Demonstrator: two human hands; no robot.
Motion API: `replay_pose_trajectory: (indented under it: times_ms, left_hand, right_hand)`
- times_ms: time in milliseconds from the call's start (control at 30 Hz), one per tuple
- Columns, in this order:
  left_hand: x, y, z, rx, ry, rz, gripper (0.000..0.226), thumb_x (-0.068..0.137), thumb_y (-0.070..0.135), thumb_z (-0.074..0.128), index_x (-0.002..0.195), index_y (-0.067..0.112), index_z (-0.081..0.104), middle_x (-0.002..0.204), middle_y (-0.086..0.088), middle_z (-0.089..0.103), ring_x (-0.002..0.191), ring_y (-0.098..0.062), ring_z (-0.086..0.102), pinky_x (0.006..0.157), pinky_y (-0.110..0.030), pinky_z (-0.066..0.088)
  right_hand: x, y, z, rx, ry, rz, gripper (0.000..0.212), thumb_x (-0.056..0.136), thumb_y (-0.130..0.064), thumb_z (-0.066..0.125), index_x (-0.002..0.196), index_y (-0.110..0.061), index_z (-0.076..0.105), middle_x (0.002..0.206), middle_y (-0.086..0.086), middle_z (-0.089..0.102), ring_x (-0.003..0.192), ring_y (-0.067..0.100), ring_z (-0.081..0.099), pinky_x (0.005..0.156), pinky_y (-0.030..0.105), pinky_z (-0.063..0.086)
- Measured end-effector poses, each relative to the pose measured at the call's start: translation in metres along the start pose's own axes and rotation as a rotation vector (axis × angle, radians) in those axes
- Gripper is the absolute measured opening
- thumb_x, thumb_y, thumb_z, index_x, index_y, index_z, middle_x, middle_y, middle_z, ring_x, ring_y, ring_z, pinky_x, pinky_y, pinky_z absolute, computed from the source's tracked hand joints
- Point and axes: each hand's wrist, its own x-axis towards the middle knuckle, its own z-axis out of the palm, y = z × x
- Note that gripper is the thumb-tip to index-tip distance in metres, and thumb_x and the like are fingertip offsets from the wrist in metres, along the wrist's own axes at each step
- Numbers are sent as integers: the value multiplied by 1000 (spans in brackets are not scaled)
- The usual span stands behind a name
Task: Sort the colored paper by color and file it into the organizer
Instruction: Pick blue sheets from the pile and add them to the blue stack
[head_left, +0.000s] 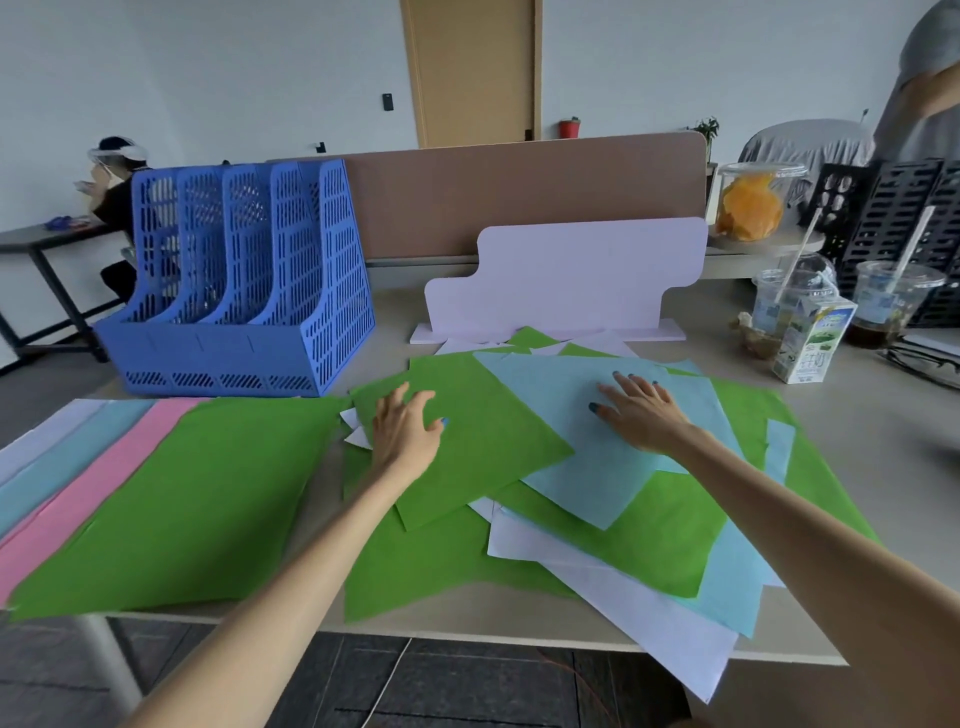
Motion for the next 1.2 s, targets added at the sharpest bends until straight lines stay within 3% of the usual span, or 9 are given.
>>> replay_pose_trajectory:
  times_ms: [233, 433, 567, 667, 800, 933, 1100, 1200]
  left_hand:
    - [14, 57, 34, -133, -105, 324, 35, 93, 21, 57, 128, 23, 57, 148, -1, 39, 137, -19, 32, 112, -34, 22]
    - [12, 91, 56, 37, -365, 651, 46, 97, 41, 44, 142, 32, 42, 155, 6, 26, 143, -9, 19, 114, -30, 7]
    - [11, 93, 61, 44, -372, 669, 49, 97, 45, 42, 144, 34, 36, 156, 10, 24, 143, -5, 16, 114, -27, 6]
    - [11, 91, 62, 41, -376, 680, 48, 97, 46, 41, 143, 35, 35, 156, 12, 22, 143, -4, 13, 115, -29, 7]
    - [11, 89, 62, 46, -377, 686, 49, 97, 48, 39, 144, 35, 33, 156, 13, 21, 143, -2, 13, 115, -29, 8]
    - [10, 89, 60, 45, -368, 693, 51, 96, 50, 40, 144, 33, 34, 155, 12, 22, 142, -3, 13, 115, -27, 7]
    - [7, 94, 61, 35, -374, 696, 52, 96, 49, 41, 144, 32, 34, 154, 11, 25, 142, -3, 15, 114, -25, 7]
    - [5, 100, 63, 35, -384, 703, 52, 96, 51, 40, 144, 32, 34, 155, 11, 25, 142, -4, 15, 117, -30, 9]
  right_hand:
    - [32, 16, -6, 225, 97, 0, 57, 98, -45, 39, 146, -14, 33, 151, 7, 35, 140, 22, 28, 112, 38, 21]
    - [64, 38, -9, 271, 84, -18, 55, 95, -31, 52, 143, -12, 35, 147, 9, 40, 136, 25, 34, 107, 37, 30]
    - [84, 45, -8, 297, 87, -35, 57, 89, -37, 59, 137, -13, 42, 142, 6, 45, 135, 22, 34, 107, 35, 30]
    - [96, 45, -10, 289, 138, -16, 45, 89, -42, 57, 124, -14, 51, 128, 6, 55, 123, 25, 45, 96, 33, 34]
    - [105, 45, -22, 363, 129, 36, 28, 90, -39, 58, 95, -13, 65, 95, 7, 64, 90, 26, 56, 67, 28, 36]
    - [104, 47, -32, 432, 36, 11, 35, 85, -34, 65, 63, -11, 50, 62, 3, 45, 60, 21, 39, 51, 29, 25]
    - [97, 53, -45, 531, -39, 47, 16, 83, -18, 65, 74, -6, 58, 66, 3, 43, 67, 21, 39, 51, 26, 25]
    - [86, 65, -48, 475, -171, 83, 30, 77, -18, 69, 60, -13, 46, 65, 2, 38, 63, 19, 33, 53, 28, 21]
